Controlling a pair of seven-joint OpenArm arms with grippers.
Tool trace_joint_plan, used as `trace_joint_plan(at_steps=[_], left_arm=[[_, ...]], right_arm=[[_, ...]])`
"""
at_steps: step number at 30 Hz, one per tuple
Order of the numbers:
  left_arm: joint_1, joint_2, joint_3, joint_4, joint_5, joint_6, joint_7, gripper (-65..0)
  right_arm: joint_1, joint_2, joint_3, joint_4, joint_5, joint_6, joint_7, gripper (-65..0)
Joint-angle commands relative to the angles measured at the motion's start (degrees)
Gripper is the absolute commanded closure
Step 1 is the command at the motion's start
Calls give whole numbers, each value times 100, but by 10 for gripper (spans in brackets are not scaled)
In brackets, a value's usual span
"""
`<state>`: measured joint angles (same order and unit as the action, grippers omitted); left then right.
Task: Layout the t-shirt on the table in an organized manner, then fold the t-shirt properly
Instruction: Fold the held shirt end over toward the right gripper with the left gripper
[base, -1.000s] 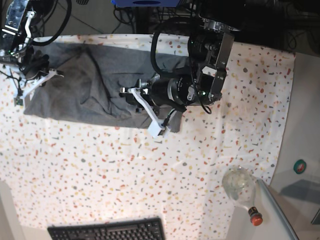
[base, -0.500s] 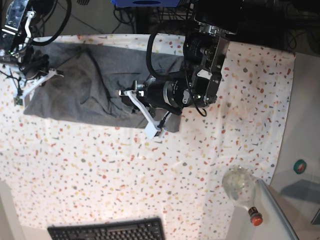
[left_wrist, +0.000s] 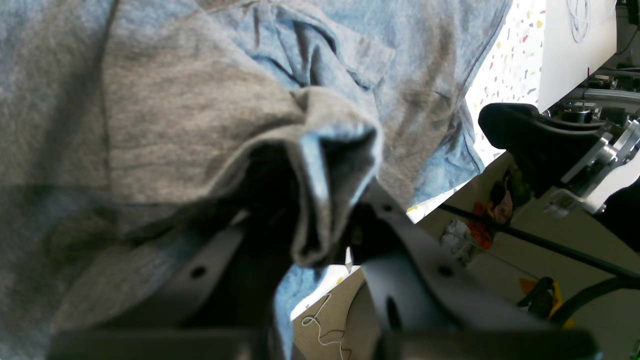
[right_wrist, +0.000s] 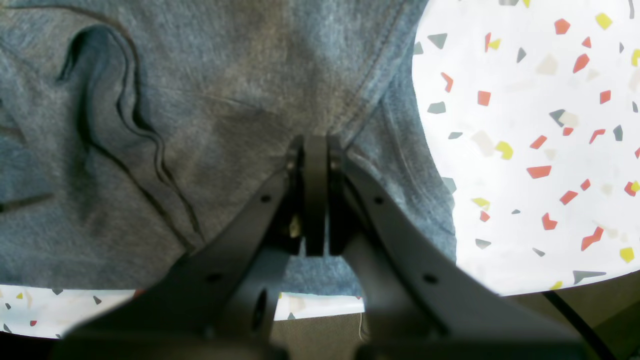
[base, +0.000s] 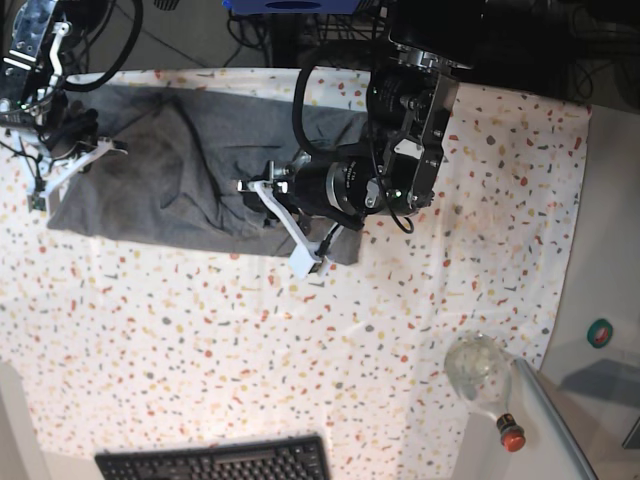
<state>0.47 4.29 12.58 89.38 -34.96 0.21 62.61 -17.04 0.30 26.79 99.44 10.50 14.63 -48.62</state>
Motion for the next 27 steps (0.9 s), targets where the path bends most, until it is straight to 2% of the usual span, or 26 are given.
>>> trace_joint_plan(at_steps=[1,5,8,10,12,15,19,21,23,27], left_arm=[[-87,58,21,86,-157,-25,-50,0],[-87,76,21,86,-157,-25,-50,-199],[-95,199,21,-55,-166,-25,-50,-306],[-236,313,39,-415,-166,-60,-50,-344],[-359,454,30,-890,-166,-69,-50,-360],[-623,471,83,-1303,-289,-78,-59,-359],[-1010,471,531,-1330,-1502,-69,-569,-354],[-1159,445,558,-1321,-2117,-60,-595,-354],[-1256,155,549,-1048,-2618,-43,-595,-352],[-1010,-961,-49,-64,-3146,-43,-595,-352]], right_arm=[[20,54,25,127,44,36,84,0],[3,54,25,127,44,36,84,0],[3,54,25,127,44,36,84,0],[3,54,25,127,44,36,84,0],[3,54,25,127,44,36,84,0],[3,54,25,127,44,36,84,0],[3,54,25,135,44,36,84,0],[-6,54,7,258,44,44,84,0],[-129,36,-46,628,44,44,84,0],[-340,63,-661,1348,44,44,84,0]])
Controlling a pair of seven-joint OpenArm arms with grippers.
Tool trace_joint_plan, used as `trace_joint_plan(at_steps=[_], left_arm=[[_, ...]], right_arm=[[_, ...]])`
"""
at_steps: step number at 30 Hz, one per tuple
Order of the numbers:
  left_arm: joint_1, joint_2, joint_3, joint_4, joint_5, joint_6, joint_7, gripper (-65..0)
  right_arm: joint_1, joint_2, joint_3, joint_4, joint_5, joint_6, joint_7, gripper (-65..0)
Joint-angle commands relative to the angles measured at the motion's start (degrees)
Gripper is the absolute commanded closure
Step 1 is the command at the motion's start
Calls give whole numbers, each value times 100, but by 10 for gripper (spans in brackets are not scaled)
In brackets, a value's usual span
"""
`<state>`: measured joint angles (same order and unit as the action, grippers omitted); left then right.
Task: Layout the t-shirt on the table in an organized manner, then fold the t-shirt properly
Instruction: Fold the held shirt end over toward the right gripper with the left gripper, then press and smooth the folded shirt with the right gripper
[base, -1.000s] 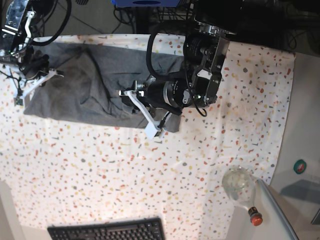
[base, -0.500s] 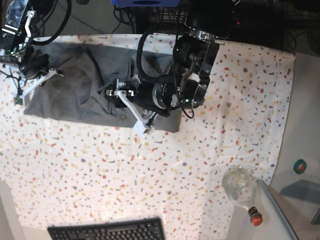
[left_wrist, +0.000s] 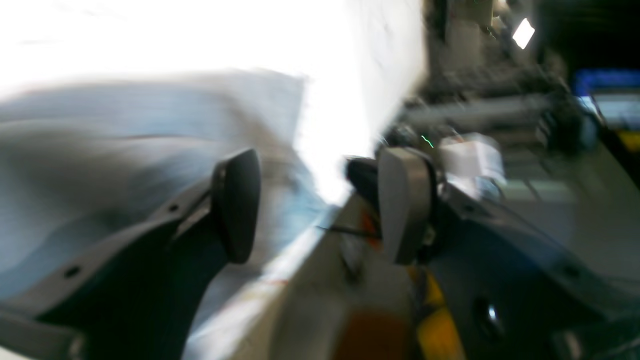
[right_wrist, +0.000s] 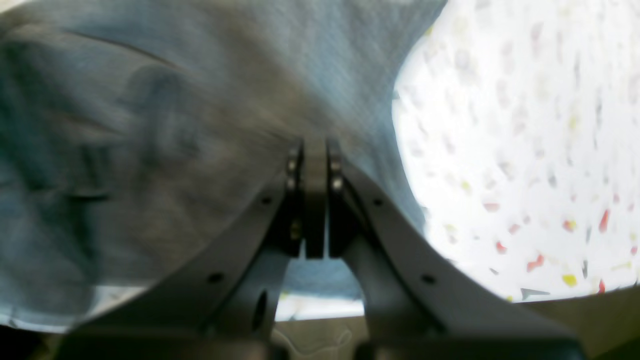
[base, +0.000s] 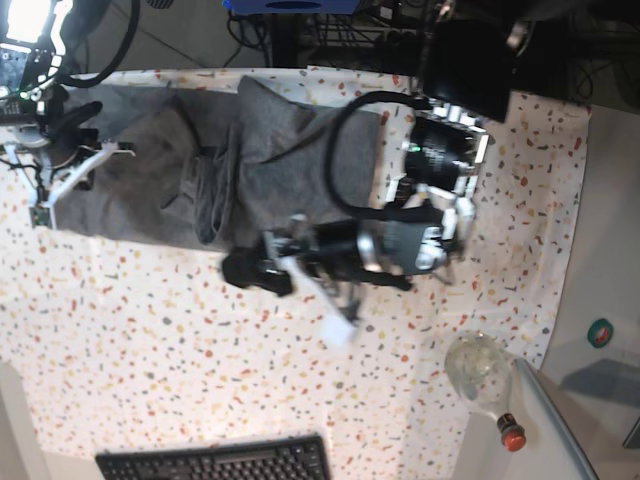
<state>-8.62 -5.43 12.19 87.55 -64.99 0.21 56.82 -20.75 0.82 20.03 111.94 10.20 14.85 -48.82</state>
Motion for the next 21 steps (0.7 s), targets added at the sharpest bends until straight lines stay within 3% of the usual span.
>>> trace_joint_plan(at_steps=[1,4,7,9,10,12,13,15,17,21], left_arm=[[49,-296,-291,340,-231,-43,-16,-352],[726,-1176,-1293,806,-459,-60,-16,-352],[1799,-1949,-2515,999,-406,-78,-16,-351],[2546,-2239,-3447,1025,-213,-95,-16,-349],[2871,-2318,-3887,1008,-81,-183,-16,-341],[3416,-2336,-4819,981,341,-649,-16,-260],[3583,-2318,-5170,981,561,-904,-16,-199],[3741,-2283,-5821,894,1132,-1520,-16,-26],[3715,-2134,-6313,647,1607,-1942,-16,0],[3425,-1976,-6788,269,2539,-2434,-16,0]], right_arm=[[14,10,-197,160,75,23,104,0],[14,10,-812,169,57,14,104,0],[75,10,-1348,169,49,-13,104,-164],[163,10,-1656,177,49,-13,104,-272],[163,10,-1770,177,49,-21,104,-312],[119,-42,-1902,177,57,-39,113,-354],[75,-104,-1928,169,57,-118,113,-354],[-118,-447,-1893,160,57,-646,148,-354],[-303,-623,-1937,160,75,-936,156,-356],[-479,-684,-2254,63,84,-909,139,-356]])
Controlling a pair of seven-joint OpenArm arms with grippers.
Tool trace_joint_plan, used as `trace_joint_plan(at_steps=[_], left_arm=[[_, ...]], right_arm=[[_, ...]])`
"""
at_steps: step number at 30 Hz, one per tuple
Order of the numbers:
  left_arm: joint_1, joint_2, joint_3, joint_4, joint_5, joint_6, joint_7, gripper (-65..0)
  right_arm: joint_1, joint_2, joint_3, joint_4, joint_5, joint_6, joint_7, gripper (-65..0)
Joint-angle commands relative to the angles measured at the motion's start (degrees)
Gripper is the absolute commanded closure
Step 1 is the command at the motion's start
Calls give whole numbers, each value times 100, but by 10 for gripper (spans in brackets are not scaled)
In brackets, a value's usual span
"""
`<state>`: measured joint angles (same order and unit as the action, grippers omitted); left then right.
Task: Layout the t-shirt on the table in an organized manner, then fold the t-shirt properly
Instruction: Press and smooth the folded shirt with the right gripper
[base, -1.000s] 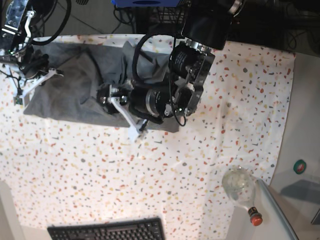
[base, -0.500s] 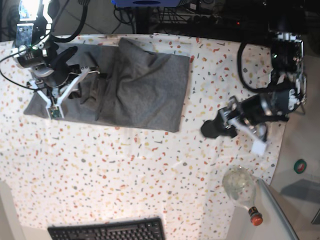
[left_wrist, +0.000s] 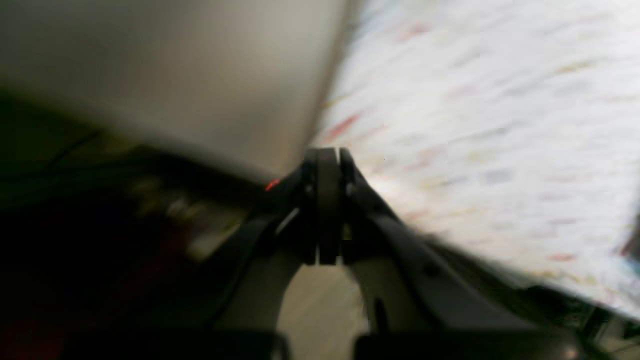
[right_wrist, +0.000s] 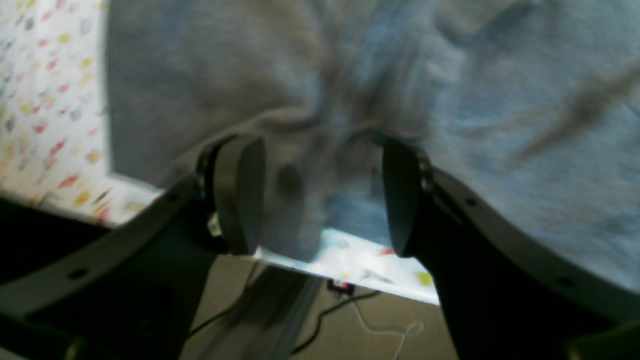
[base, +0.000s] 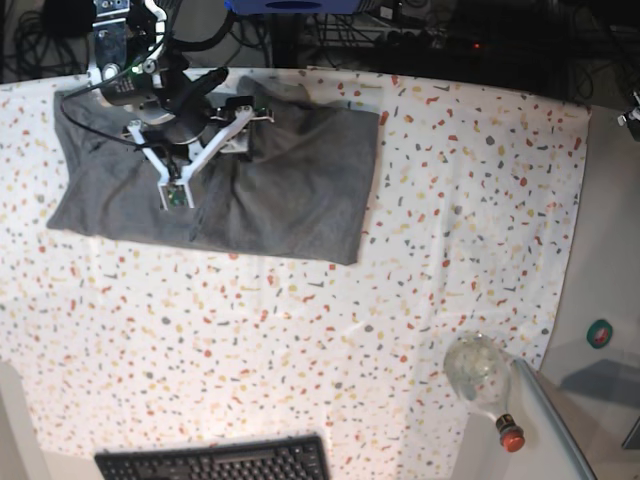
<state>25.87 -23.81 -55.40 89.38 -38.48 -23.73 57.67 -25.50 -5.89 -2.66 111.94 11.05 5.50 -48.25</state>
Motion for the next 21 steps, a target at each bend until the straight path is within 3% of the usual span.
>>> trace_joint_plan(at_steps=[1,5,18,20,21], left_arm=[[-68,-129,-56,-2,116,-76,-101,0],[-156,-111,-65,-20,591,-76,-101,0],[-165,-102,-30,-64,573,-76,-101,0],[-147,-102,-30,-64,573,-76,-101,0],[-147,-102,-30,-64,573,-76,-101,0]], right_arm=[[-22,-31,-3,-16,-2,26,82,-356],[49,-92,41,-403,-2,26,117,-356],[523,-83,217,-1317,-2,35,232,-354],[576,-83,217,-1405,-2,35,232,-330],[594,-83,217,-1458,-2,35,232,-284]])
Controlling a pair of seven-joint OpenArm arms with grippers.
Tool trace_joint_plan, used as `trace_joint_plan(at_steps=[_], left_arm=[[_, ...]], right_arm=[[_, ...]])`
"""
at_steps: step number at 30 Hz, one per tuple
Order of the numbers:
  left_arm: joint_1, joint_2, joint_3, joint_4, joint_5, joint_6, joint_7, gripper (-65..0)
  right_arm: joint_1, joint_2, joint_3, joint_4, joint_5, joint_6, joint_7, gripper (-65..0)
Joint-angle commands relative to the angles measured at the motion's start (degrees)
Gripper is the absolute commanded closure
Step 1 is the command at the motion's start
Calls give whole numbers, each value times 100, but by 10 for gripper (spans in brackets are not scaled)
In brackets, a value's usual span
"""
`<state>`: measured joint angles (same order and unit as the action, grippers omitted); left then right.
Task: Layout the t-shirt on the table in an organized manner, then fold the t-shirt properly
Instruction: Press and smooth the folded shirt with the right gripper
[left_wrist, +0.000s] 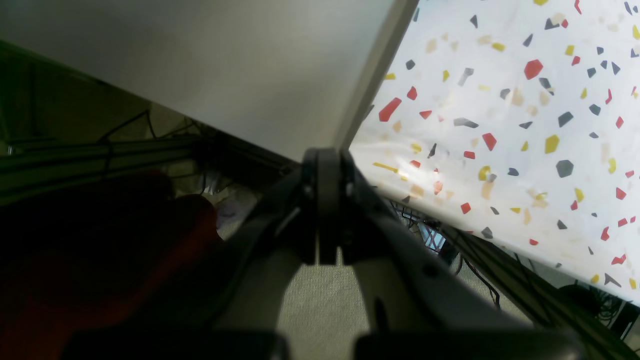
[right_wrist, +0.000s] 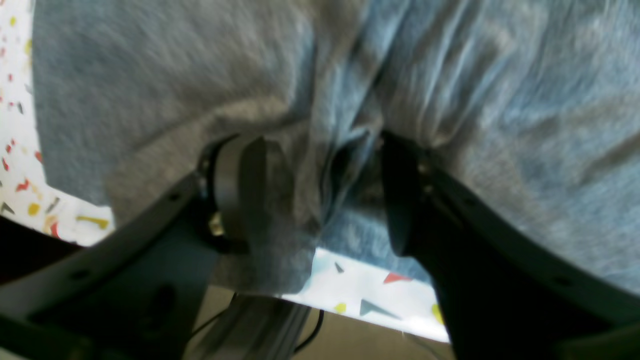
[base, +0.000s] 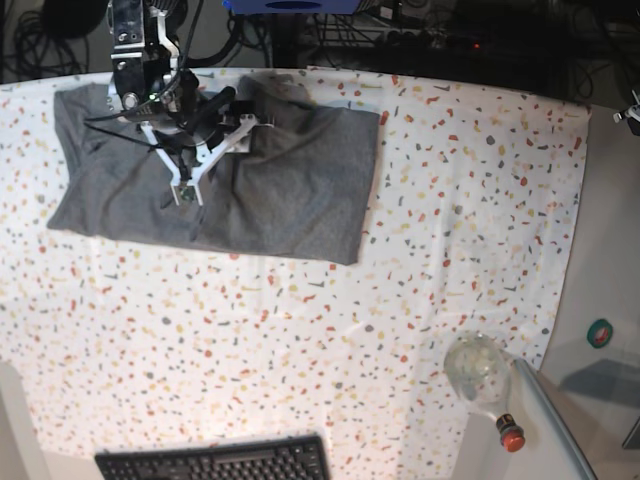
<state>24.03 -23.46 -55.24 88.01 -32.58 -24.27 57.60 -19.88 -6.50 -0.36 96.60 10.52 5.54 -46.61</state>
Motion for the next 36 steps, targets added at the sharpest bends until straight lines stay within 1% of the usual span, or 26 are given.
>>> trace_joint_plan(at_steps=[1,3,4,9,13,18,20,22,24,33,36], left_arm=[[45,-137,-45,65,-17,-21,-94,0],[45,-137,-54,65,-17,-21,-94,0],[45,-137,-54,65,-17,-21,-94,0],[19,-137,-45,65,-17,-21,-94,0],[10,-128,-45,65,-17,-21,-94,0],[10,-128,-45,65,-26,-21,-94,0],[10,-128,-45,65,-26,-21,-94,0],[10,-128,-45,65,-26,-21,-94,0],[10,-128,-45,65,-26,-21,-94,0],[10,-128,-45,65,-26,-21,-94,0],[10,-67,-45,65,-26,-21,-94,0]], right_arm=[[32,-22,-12,41,51,31,68,-225],[32,-22,-12,15,51,39,41,-66],[14,-22,-12,15,51,39,41,0],[-3,-22,-12,208,51,22,-47,0],[49,4,-21,595,33,13,-521,0],[234,13,-21,771,25,4,-891,0],[278,92,-39,762,25,-163,-961,0],[278,127,-56,780,25,-453,-961,0],[278,145,-47,780,25,-602,-961,0],[269,154,-21,630,25,-620,-776,0],[269,154,-21,639,25,-620,-776,0]])
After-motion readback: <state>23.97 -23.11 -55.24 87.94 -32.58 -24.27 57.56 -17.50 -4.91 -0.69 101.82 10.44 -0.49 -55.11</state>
